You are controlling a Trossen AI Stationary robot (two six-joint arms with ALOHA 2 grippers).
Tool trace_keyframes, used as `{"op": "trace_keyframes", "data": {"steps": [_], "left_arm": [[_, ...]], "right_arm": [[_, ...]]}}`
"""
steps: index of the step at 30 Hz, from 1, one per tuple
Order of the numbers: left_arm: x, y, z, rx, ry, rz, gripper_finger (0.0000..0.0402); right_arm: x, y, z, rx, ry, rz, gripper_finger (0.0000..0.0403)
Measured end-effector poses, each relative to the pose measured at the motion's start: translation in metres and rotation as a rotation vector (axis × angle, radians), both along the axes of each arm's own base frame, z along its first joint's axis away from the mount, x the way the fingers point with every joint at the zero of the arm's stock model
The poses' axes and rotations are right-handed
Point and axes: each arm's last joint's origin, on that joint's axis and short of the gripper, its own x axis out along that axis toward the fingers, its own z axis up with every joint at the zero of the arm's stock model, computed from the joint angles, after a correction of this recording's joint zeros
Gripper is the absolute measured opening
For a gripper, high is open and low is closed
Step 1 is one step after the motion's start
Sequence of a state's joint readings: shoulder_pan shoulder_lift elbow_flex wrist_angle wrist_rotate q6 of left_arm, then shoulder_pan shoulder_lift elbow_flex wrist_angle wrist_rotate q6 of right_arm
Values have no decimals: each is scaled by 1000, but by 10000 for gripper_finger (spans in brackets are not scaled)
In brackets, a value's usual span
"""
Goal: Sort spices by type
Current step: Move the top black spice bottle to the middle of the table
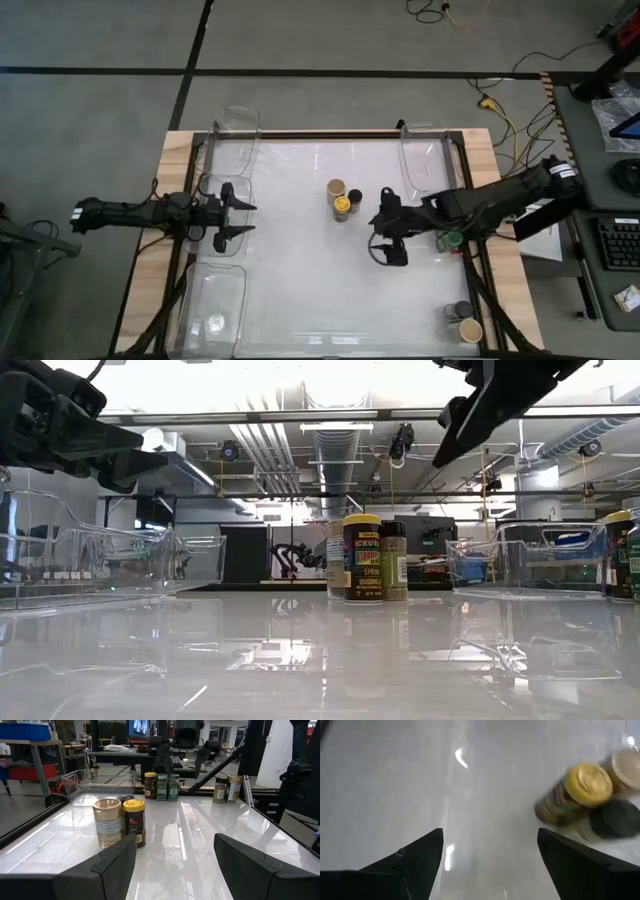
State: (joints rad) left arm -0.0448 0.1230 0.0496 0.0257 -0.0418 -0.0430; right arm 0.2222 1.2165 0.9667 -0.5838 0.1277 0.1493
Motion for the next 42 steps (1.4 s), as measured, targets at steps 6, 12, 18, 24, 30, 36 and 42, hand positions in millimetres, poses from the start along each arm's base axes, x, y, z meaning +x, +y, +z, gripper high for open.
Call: {"op": "trace_keyframes", "data": {"steps": [6,12,18,24,30,36,42], "left_arm": [[0,0,0,0,0,0,251],[0,0,0,0,0,0,251],[0,0,0,0,0,0,251],[0,0,0,0,0,0,251],[0,0,0,0,1,0,251],[0,0,0,0,0,0,251],[0,0,0,0,1,0,251]], "right_arm": [[7,-4,-7,-133,94,-117,299],[18,-15,-47,-270,109,-378,287],[25,-26,-96,-232,68,-476,256],[30,-33,-112,-210,18,-525,212],[17,-38,-132,-148,-52,-648,164],[10,-29,-141,-49,-226,-644,114],[15,-30,-144,-28,-276,-647,82]]}}
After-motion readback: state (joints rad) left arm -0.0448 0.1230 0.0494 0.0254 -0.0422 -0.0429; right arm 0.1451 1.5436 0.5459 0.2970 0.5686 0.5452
